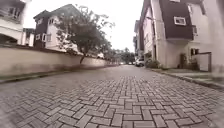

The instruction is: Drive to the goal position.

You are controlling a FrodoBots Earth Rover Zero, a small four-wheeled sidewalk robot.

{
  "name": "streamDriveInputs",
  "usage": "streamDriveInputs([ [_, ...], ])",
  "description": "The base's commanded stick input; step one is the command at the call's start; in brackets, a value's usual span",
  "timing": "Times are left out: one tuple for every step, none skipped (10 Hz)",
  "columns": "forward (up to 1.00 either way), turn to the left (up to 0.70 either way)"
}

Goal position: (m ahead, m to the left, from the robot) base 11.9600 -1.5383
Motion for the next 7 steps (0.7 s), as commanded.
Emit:
streamDriveInputs([
  [0.5,0.5],
  [0.5,0.36],
  [0.5,0.18],
  [0.5,0.01],
  [0.5,0.0],
  [0.5,0.0],
  [0.5,0.0],
])
